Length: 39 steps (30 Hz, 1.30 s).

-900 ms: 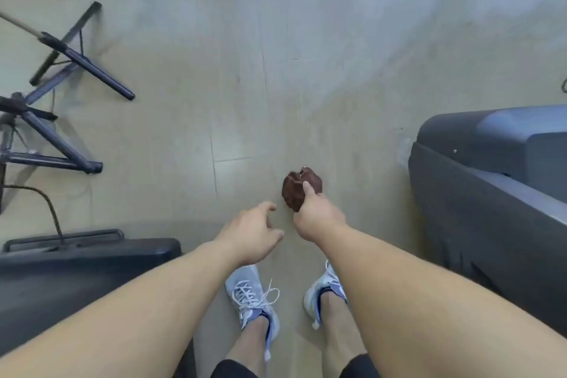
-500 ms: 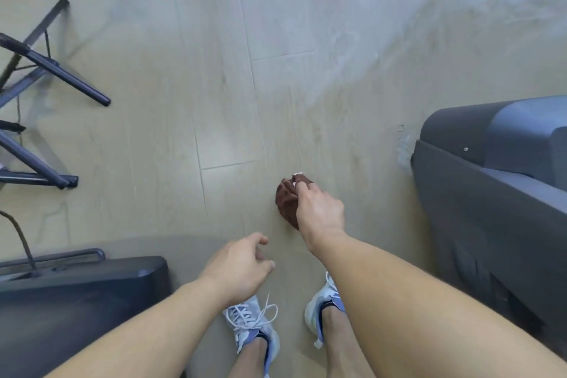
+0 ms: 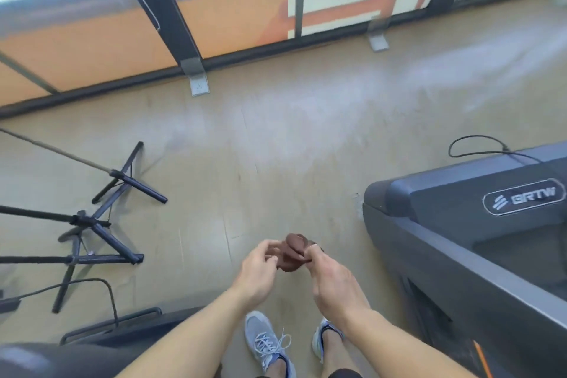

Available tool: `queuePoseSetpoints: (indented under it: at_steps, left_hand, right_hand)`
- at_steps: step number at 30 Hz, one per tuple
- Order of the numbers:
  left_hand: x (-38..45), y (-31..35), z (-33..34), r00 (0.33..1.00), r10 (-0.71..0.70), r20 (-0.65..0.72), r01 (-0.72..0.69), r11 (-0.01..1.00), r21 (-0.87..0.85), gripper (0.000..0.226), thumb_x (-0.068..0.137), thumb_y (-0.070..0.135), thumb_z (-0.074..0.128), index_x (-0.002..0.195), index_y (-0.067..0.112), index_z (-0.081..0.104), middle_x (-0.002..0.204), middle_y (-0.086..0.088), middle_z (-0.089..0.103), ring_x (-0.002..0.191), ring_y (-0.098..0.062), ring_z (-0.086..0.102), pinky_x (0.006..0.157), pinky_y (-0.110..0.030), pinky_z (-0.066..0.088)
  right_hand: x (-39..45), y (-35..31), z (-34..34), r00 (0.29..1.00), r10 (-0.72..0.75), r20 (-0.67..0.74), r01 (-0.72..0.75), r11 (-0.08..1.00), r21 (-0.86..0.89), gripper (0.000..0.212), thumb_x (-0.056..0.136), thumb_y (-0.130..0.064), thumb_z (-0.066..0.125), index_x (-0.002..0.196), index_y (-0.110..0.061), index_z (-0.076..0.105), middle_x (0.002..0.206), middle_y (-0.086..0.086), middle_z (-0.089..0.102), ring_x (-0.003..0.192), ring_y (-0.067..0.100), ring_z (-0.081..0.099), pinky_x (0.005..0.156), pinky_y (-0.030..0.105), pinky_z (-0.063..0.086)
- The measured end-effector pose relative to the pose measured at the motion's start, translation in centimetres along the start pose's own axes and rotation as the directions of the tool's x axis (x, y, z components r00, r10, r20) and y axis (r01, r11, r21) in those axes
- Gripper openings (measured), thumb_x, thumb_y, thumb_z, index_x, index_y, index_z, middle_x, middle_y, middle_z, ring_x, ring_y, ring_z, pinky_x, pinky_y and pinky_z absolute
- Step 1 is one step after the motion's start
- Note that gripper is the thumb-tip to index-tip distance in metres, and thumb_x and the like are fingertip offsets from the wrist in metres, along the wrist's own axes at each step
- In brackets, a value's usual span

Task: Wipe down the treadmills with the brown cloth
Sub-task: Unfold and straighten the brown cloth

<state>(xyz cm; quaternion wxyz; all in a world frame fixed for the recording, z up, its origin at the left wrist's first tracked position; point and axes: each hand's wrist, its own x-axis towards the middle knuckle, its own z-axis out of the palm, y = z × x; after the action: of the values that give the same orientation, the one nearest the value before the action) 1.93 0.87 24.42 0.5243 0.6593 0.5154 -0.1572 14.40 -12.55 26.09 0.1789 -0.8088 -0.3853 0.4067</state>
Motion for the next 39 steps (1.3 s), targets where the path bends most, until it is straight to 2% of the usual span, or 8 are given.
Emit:
queuePoseSetpoints:
  at_steps: [4,10,16,20,27,32,36,39]
  left_hand:
    - [-7.4,6.7,-3.4,0.975,0.216,0.047,-0.221,0.968,0.118,0.060,0.077,-0.011,0.067,0.111,0.038,0.059,0.112,0.012,0.065,0.118,0.000,0.060,0.091,-0.009,0.040]
    - [-17.5,13.2,-4.5,0.914,0.405,0.024,-0.404,0.903,0.148,0.055,0.055,0.059,0.077,0.098,0.027,0.066,0.102,0.004,0.072,0.095,-0.015,0.068,0.086,-0.028,0.053]
    - [-25.5,16.2,-2.2,0.803,0.568,-0.178,-0.570,0.820,0.044,0.030,0.072,0.035,0.088,0.095,0.044,0.071,0.096,0.019,0.071,0.090,0.005,0.067,0.081,-0.016,0.051]
    - [-30.9,17.1,-0.4,0.790,0.561,-0.247,-0.583,0.812,-0.022,0.015,0.089,0.028,0.078,0.075,0.023,0.076,0.071,0.001,0.072,0.066,-0.009,0.061,0.064,-0.029,0.048]
    - [-39.1,18.5,3.2,0.817,0.446,-0.364,-0.563,0.754,-0.338,0.024,0.104,0.014,0.054,0.092,0.016,0.075,0.088,-0.013,0.074,0.082,-0.021,0.066,0.076,-0.037,0.053]
    - [-42.8,18.8,3.4,0.830,0.438,-0.345,-0.551,0.736,-0.393,0.022,0.101,0.015,0.057,0.082,0.013,0.069,0.079,-0.009,0.067,0.078,-0.022,0.062,0.072,-0.032,0.048]
    - [-43.5,16.6,2.0,0.816,0.480,-0.323,-0.544,0.827,-0.144,0.020,0.087,0.027,0.065,0.075,0.011,0.071,0.072,-0.005,0.064,0.070,-0.019,0.057,0.069,-0.034,0.043]
    - [-43.9,14.5,1.2,0.888,0.447,-0.105,-0.456,0.887,-0.078,0.030,0.073,0.038,0.062,0.089,0.013,0.068,0.083,-0.007,0.064,0.076,-0.021,0.057,0.067,-0.032,0.042]
  right_hand:
    - [-7.4,-5.1,-6.2,0.968,-0.106,-0.229,0.114,0.993,0.025,0.016,0.100,-0.019,0.049,0.104,-0.033,0.045,0.093,-0.012,0.059,0.084,0.024,0.056,0.069,0.041,0.042]
    - [-16.0,-10.1,-14.3,0.870,-0.288,-0.400,0.306,0.952,-0.021,0.006,0.097,-0.038,0.041,0.103,-0.039,0.043,0.113,-0.008,0.062,0.098,0.017,0.060,0.084,0.037,0.050]
    - [-21.9,-10.6,-18.6,0.781,-0.362,-0.509,0.349,0.929,-0.126,0.004,0.104,-0.023,0.054,0.105,-0.027,0.053,0.096,-0.009,0.057,0.082,0.011,0.054,0.075,0.029,0.045]
    - [-25.8,-10.2,-20.7,0.786,-0.364,-0.500,0.385,0.921,-0.064,0.004,0.106,-0.027,0.054,0.107,-0.028,0.057,0.092,-0.012,0.060,0.082,0.008,0.057,0.071,0.026,0.044]
    - [-32.0,-7.5,-21.0,0.918,-0.187,-0.349,0.313,0.883,0.350,0.024,0.093,-0.046,0.073,0.107,-0.028,0.065,0.091,-0.002,0.070,0.084,0.016,0.069,0.072,0.031,0.059]
    - [-34.6,-5.0,-17.4,0.977,-0.137,-0.166,0.203,0.841,0.502,0.014,0.096,-0.019,0.072,0.109,-0.015,0.071,0.103,0.001,0.077,0.095,0.018,0.071,0.068,0.010,0.051]
    - [-35.4,-5.1,-16.3,0.961,0.069,-0.269,0.169,0.621,0.766,0.020,0.098,-0.002,0.052,0.101,-0.011,0.070,0.100,0.009,0.077,0.100,0.027,0.073,0.094,0.044,0.059]
    - [-36.0,-6.4,-16.0,0.926,0.053,-0.375,0.233,0.700,0.675,0.023,0.095,-0.010,0.053,0.090,-0.022,0.072,0.091,0.009,0.077,0.095,0.035,0.073,0.091,0.057,0.057]
